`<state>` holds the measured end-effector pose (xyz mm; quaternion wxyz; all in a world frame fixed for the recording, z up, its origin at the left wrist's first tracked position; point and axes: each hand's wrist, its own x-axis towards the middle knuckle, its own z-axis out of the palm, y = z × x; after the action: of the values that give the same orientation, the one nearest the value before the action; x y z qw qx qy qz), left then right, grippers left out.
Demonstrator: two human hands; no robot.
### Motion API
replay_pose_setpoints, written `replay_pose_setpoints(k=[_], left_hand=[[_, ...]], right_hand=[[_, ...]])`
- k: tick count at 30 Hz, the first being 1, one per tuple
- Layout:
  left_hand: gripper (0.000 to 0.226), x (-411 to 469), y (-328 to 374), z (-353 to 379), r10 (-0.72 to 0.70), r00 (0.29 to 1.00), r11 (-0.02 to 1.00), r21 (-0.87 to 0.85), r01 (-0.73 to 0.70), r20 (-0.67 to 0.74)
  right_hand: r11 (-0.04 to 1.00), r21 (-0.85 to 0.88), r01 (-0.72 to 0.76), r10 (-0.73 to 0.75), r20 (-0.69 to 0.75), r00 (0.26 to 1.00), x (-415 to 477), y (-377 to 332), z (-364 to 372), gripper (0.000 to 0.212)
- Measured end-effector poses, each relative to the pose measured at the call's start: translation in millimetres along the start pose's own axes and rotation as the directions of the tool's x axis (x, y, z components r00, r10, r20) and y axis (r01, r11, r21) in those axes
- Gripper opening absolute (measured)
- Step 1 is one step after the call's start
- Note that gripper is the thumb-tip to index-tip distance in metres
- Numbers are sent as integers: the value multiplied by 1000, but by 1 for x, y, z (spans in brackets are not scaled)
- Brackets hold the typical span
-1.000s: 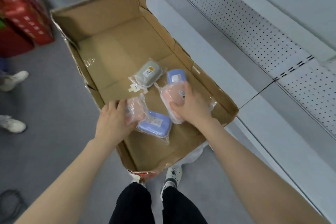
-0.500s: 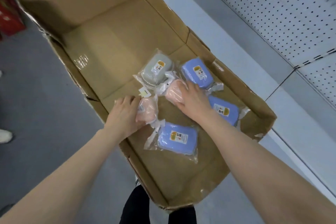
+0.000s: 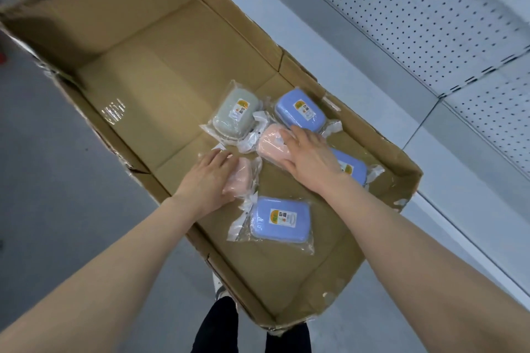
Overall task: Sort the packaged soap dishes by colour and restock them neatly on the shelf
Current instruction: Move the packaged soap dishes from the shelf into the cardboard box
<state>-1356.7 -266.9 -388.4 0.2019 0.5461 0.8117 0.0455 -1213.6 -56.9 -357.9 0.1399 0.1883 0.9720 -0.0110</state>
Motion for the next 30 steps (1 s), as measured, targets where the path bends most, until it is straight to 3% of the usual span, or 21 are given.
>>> replay_pose_setpoints(k=[7, 15, 19, 23, 30], left_hand=[[55, -12, 39, -58, 194, 972, 978, 103, -181, -134], [44, -26, 130, -119, 495, 841, 854, 304, -423, -220], [46, -29, 203, -131, 652, 725, 742, 387, -547, -225], [39, -33, 293, -134, 775, 565, 630, 412, -658, -283], [44, -50, 487, -116, 879, 336, 464, 439, -770, -338]], right_hand=[[999, 15, -32, 34, -109, 993, -70, 11, -50, 62], [989, -56, -135, 110, -319, 941, -207, 45, -92, 61], [967, -75, -244, 190, -425, 885, -291, 76, -102, 54], [920, -76, -384, 306, -471, 827, -384, 112, -102, 54], [808, -68, -585, 455, -558, 693, -566, 180, -85, 52]])
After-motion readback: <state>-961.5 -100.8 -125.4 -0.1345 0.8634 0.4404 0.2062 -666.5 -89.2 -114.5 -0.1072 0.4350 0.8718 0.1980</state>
